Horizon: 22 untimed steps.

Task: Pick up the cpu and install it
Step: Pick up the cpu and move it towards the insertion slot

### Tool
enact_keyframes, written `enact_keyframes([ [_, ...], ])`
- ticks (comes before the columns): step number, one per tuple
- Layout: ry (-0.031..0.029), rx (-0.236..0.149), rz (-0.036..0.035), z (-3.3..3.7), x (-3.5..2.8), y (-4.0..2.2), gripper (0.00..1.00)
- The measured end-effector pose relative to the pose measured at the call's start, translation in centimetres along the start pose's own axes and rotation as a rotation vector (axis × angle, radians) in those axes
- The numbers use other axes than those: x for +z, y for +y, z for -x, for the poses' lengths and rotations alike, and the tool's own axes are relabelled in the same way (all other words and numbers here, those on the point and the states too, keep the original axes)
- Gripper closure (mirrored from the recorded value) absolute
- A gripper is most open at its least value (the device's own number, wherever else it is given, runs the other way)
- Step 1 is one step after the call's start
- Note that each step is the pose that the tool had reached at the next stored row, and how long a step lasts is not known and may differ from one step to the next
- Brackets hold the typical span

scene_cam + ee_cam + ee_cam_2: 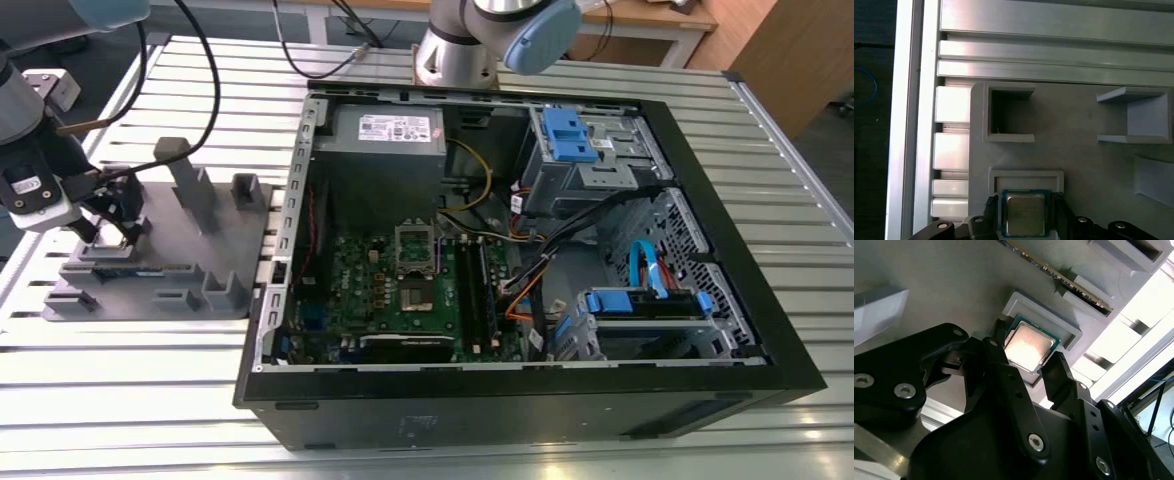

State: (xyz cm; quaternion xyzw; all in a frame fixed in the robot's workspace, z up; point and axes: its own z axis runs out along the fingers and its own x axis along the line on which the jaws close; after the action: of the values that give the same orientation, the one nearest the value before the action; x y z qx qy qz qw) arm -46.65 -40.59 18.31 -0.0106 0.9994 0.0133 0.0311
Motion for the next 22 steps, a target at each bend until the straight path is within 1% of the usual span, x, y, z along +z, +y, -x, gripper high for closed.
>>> enact_keyframes([
  [2, -0.0003, 0.0, 0.0007, 0.01, -0.12, 0.01, 0.44],
  [8, -0.0003, 0.001, 0.0008, 0.02, -0.12, -0.22, 0.44],
  [17, 0.0, 0.001, 0.0007, 0.02, -0.12, -0.23, 0.44],
  [21, 0.0019, 0.001, 0.001, 0.02, -0.11, -0.23, 0.44],
  [22, 0.0056, 0.001, 0.0011, 0.03, -0.1, -0.23, 0.44],
])
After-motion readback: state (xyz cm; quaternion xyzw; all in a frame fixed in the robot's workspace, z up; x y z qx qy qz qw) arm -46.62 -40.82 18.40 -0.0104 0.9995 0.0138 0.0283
